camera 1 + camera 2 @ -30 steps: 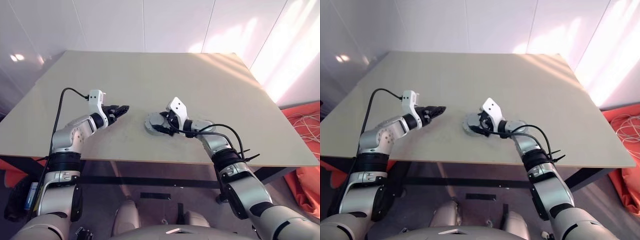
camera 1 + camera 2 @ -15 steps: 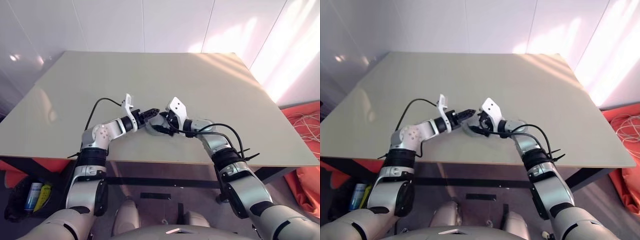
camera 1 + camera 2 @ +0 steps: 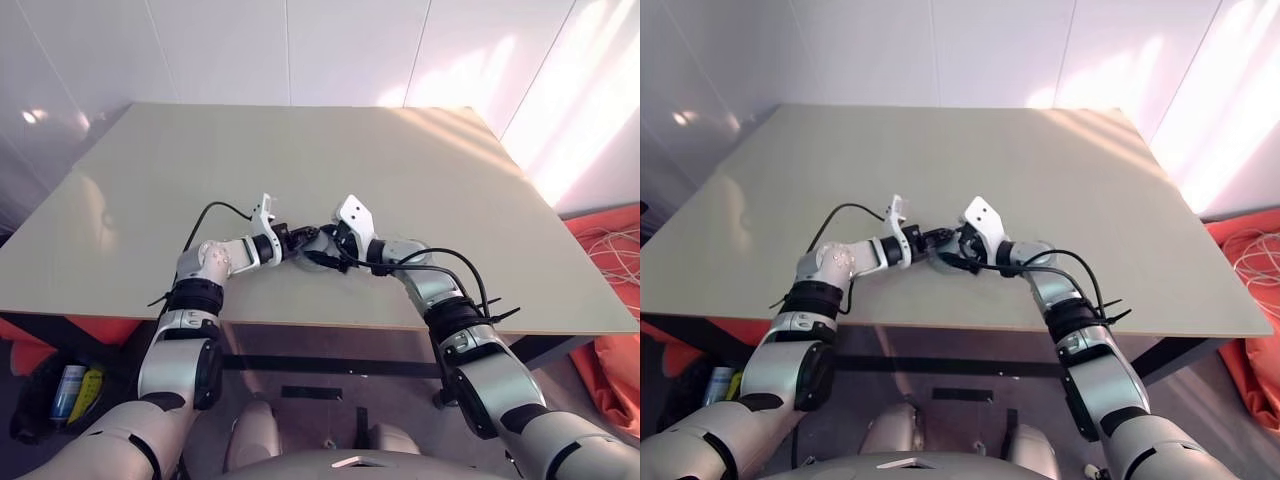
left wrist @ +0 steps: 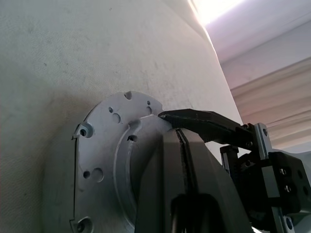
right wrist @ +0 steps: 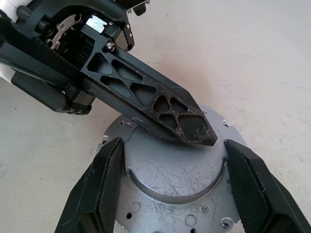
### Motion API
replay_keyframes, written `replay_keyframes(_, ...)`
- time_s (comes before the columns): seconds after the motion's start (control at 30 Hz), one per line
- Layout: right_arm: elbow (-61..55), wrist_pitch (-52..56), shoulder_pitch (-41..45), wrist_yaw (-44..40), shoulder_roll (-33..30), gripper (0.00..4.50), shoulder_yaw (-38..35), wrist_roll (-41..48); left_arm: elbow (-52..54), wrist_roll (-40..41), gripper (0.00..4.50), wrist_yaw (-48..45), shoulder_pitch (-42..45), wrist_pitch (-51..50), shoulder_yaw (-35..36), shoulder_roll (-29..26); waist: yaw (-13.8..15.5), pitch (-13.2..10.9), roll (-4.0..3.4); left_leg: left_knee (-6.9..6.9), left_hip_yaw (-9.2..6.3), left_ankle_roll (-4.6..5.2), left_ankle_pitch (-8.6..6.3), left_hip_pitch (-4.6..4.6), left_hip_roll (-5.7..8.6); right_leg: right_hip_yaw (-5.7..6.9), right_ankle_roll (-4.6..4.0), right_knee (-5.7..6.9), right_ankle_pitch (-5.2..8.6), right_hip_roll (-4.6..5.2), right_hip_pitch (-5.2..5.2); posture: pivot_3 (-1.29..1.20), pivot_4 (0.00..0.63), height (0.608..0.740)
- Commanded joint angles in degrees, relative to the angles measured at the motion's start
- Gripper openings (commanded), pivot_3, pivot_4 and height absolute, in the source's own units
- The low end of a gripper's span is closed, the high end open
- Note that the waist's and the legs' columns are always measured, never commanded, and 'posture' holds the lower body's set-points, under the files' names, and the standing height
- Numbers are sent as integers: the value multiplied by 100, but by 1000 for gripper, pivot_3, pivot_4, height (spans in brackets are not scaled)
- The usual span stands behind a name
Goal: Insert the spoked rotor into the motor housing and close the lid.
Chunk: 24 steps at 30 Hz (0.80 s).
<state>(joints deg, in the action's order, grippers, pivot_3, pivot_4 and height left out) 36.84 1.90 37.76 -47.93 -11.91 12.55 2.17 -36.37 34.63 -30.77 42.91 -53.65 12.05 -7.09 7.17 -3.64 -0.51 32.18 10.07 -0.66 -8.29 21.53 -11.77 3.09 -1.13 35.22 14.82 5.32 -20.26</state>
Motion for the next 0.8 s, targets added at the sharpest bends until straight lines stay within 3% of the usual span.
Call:
replay_keyframes(0.03, 55, 120, -25, 227, -89, 3194, -19, -181, -195, -240, 33, 174, -157, -233, -130, -51, 0, 0, 0, -4, 0, 1, -1, -10, 0, 0, 2, -10, 1, 0, 12, 0, 0, 740)
replay_keyframes(0.13, 26, 200, -16, 125, -85, 3194, -87, -58, -196, -222, 33, 181, -171, -246, -78, -68, -4, 0, 0, -18, -1, 2, -2, -30, 1, 0, 19, -32, 11, 0, 34, 0, 0, 740)
replay_keyframes(0.27, -69, 192, -25, -55, -168, 4462, -35, -67, -229, -209, 0, 186, -152, -239, -29, -97, -1, 1, 0, -34, -1, 2, -2, -38, 3, 0, 26, -40, 15, 0, 39, 0, 0, 740)
replay_keyframes(0.5, -649, 295, 54, -23, -502, 4485, -29, -219, -275, -216, 0, 212, -111, -235, 13, -96, 0, 1, 2, -66, 0, 0, -1, -38, 9, 0, 12, -48, 7, -1, 27, 0, 0, 740)
replay_keyframes(0.8, -1644, 1812, 191, -711, -1827, 4485, -465, 175, -306, -219, 0, 172, -85, -260, 5, -11, 95, -1, 5, -70, 1, 0, 0, -24, 20, -3, 8, -60, 5, 4, 24, 0, 0, 740)
